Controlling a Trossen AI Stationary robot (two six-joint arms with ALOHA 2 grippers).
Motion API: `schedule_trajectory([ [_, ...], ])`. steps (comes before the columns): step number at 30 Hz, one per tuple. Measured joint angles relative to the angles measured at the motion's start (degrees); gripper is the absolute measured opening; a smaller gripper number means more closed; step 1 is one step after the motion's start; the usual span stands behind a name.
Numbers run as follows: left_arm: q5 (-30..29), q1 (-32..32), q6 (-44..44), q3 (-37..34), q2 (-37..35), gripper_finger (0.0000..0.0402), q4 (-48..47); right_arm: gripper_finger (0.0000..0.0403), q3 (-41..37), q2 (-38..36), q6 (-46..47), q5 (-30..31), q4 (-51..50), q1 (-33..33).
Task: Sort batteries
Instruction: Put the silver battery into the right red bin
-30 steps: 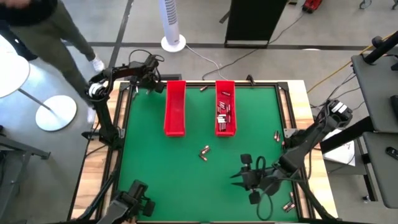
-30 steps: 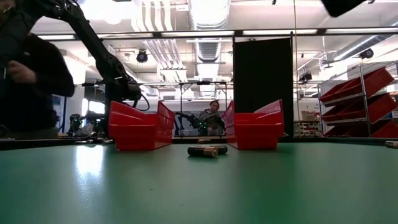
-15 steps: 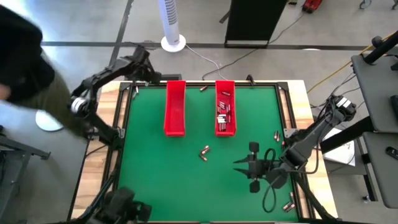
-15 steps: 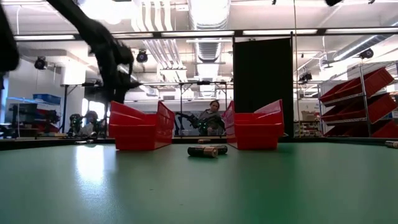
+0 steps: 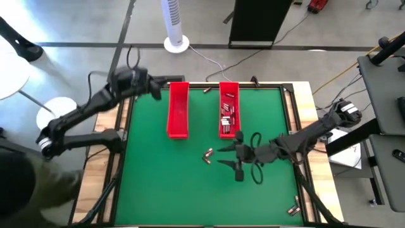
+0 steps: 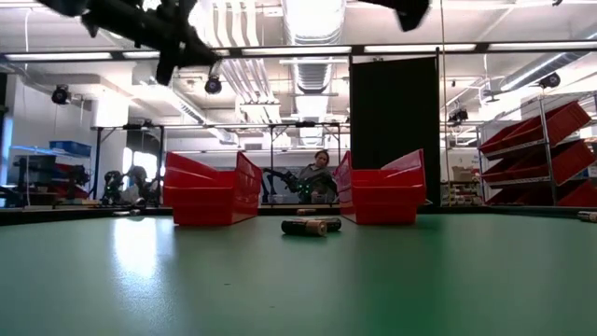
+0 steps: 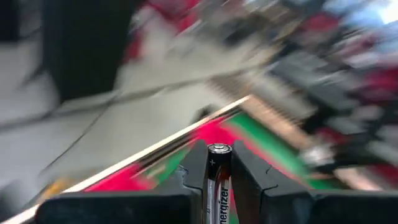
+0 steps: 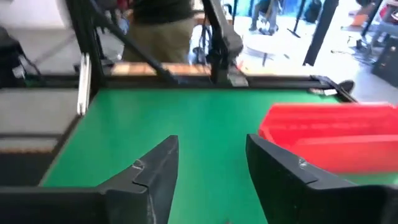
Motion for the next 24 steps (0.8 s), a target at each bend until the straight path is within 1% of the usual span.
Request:
schedule_trajectory([
  [3,-0.34,-8.61,-1.90,-8.45,-4.22,0.0026,15.68,0.0194,3.14,2.33,-0.83,-3.63,2.40,-3.47],
  [6,-2.52,-17.51,-1.15,-15.18,-5.60,0.0027,31.42,0.0201,8.08,5.41,-1.34,-3.90,1.75,-6.10],
  [9,-5.04,-25.75,3.58,-20.11,-5.03,0.0028,43.34,0.0207,13.69,8.00,-2.52,-3.93,-2.27,-8.13],
  [13,-7.46,-35.66,10.37,-25.06,-3.09,0.0028,56.55,0.0216,21.38,11.11,-3.83,-4.64,-9.31,-10.30],
  [15,-9.32,-39.61,13.32,-26.54,-1.71,0.0028,60.81,0.0221,24.64,13.25,-3.85,-7.16,-10.86,-11.36],
  [18,-11.15,-43.83,16.35,-27.34,0.98,0.0029,64.28,0.0227,29.24,17.13,-3.81,-10.92,-11.56,-12.62],
  [21,-11.18,-46.46,18.07,-27.31,3.67,0.0029,67.77,0.0231,32.96,21.08,-3.53,-11.09,-11.90,-13.54],
  [24,-11.16,-47.98,18.46,-27.31,5.80,0.0029,69.28,0.0228,35.97,23.87,-2.42,-10.05,-12.25,-14.35],
])
